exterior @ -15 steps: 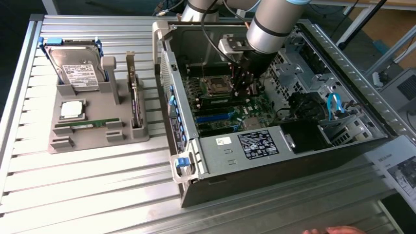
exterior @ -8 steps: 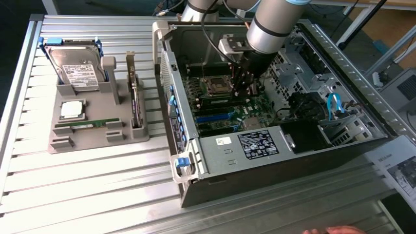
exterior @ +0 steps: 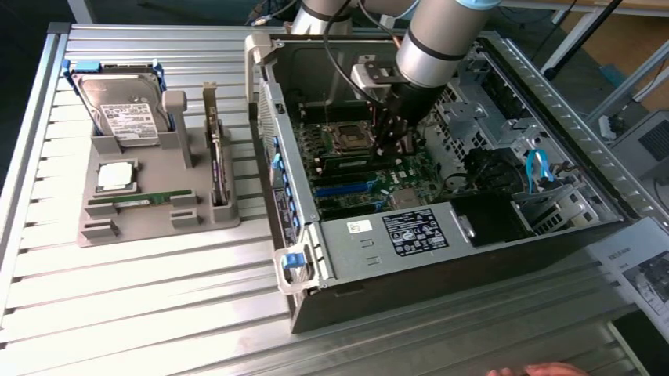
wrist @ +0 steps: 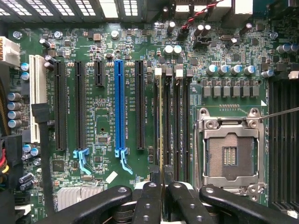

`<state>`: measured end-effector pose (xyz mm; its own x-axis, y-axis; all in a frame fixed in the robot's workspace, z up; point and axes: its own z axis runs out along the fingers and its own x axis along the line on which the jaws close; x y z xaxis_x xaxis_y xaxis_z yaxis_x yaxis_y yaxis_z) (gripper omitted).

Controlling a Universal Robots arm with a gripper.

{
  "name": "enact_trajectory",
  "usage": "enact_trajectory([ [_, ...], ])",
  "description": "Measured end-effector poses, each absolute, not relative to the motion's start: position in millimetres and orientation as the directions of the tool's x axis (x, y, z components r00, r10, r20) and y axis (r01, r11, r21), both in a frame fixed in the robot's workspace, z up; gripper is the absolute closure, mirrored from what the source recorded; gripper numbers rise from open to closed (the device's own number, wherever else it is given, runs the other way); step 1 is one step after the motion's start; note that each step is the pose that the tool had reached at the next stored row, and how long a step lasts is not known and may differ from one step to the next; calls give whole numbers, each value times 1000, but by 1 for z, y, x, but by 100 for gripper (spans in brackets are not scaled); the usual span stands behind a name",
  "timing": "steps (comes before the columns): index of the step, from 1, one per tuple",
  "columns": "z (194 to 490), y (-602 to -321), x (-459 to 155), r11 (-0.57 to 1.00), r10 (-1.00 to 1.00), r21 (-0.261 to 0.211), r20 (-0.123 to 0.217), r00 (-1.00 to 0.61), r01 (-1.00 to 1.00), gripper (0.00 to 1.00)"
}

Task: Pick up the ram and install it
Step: 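Insert the ram into the slot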

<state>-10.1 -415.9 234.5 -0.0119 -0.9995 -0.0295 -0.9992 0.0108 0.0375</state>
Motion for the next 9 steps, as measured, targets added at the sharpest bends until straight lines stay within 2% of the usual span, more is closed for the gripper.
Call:
enact_trajectory([
  [9, 232, -416, -10, 11, -999, 37, -29, -12, -999, 88],
])
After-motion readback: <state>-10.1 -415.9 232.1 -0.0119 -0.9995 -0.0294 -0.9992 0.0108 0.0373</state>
